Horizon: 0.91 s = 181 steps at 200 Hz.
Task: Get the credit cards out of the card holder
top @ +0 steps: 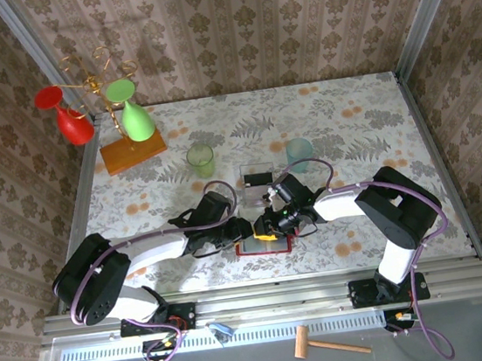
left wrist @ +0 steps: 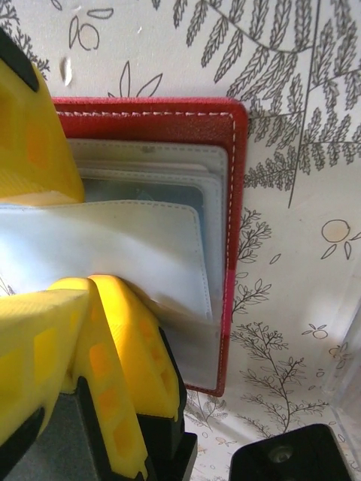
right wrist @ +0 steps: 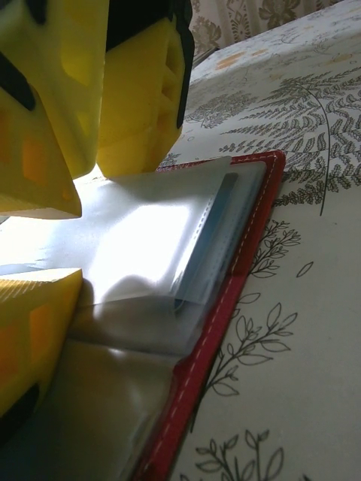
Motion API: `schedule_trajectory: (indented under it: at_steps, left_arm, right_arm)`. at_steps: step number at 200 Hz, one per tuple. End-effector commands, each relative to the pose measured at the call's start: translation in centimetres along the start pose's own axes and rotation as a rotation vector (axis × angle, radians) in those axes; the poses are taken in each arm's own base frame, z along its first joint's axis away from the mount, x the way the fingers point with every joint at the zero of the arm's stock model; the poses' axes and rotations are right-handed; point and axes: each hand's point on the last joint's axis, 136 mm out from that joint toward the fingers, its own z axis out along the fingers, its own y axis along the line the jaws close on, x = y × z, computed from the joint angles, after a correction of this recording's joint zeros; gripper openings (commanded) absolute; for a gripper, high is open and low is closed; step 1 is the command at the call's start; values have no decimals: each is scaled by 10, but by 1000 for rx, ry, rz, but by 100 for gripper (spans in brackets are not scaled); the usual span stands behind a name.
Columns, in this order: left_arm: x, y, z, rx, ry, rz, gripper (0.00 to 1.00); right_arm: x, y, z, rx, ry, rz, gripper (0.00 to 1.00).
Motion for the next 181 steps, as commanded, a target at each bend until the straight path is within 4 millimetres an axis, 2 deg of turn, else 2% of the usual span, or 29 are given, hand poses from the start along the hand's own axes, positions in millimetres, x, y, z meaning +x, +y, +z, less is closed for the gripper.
schedule_trajectory:
  at_steps: [1,37,58,91,120,139,181]
  left_arm:
    - [-4,-12,0,30,-16,14,30]
    - [-5,-14,-1,38,-23,18,27]
    - [-6,-13,-2,36,-27,18,30]
    - [-9,-18,-3,47,-35,33,32]
    - [-13,-26,-6,63,-41,50,32]
    - [-15,-32,-6,78,-41,62,33]
    - [-16,-43,-1,114,-20,77,34]
  right_arm:
    - [11,-31,1,91,12,66,25]
    - [11,-28,-1,86,8,62,25]
    - [10,-22,-4,74,-3,55,26]
    - [5,-6,-23,84,-47,17,30]
    - [4,0,-42,116,-86,-5,32]
    - [4,-3,-54,144,-104,-6,33]
    - [7,-22,-79,247,-152,20,33]
